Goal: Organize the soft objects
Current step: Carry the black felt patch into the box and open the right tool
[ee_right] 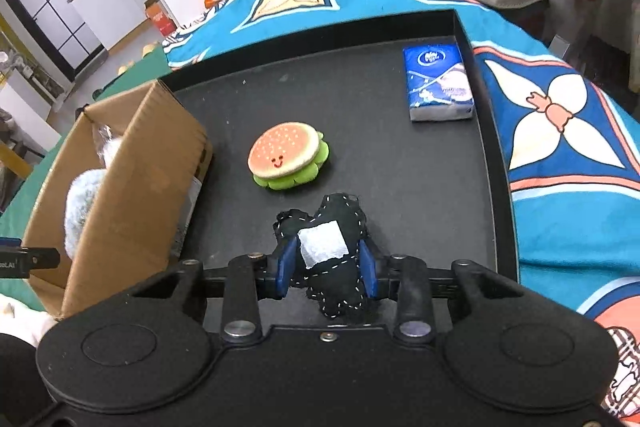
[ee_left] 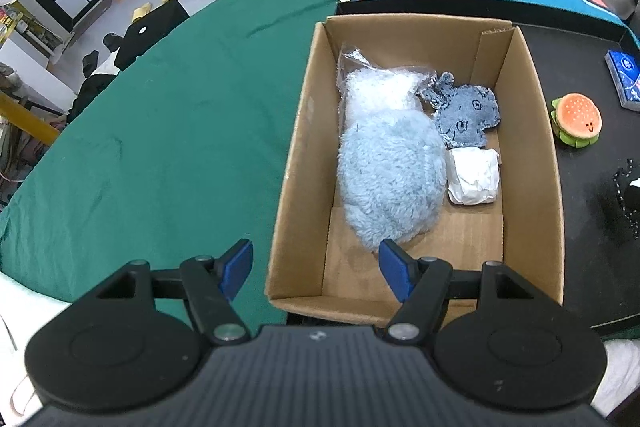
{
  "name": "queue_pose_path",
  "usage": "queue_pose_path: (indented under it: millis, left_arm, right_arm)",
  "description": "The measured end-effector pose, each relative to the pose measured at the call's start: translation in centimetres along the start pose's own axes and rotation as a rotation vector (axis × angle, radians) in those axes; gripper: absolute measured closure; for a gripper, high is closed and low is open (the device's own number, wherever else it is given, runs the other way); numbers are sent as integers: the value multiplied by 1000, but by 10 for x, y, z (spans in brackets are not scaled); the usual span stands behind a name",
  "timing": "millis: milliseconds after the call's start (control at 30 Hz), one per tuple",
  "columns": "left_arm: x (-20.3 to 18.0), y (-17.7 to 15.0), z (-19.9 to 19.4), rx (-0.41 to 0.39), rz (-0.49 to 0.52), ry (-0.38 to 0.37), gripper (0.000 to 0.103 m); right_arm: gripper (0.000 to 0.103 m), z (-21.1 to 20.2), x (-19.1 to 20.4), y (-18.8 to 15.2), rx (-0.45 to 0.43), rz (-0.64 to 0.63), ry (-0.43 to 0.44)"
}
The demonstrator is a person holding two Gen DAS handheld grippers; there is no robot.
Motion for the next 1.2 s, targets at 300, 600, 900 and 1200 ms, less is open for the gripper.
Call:
queue_pose_path:
  millis: [300, 600, 900, 1200]
  left_arm:
    - [7, -1, -7, -22, -27, -38, 35]
    - [19, -7, -8, -34, -53, -69, 35]
    - [27, -11, -7, -57, -77, -99, 35]
    - [35, -17, -1, -70, -101, -148, 38]
  right_arm:
    - [69, -19, 6, 7, -31, 2, 18]
    - [69, -38, 25, 19, -66, -15, 42]
    - [69, -53, 45, 29, -98, -47, 53]
    - [69, -64, 71, 36, -114, -76, 86]
Point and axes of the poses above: each gripper's, at about its wrist camera, not at the fingertips, and z roughly the way its jaws point, x to its left, y to its top, the point moved 4 cm from there along z, roughly the way its jaws point, and after that the axes turned 6 degrees about -y, right-handed, at the moved point
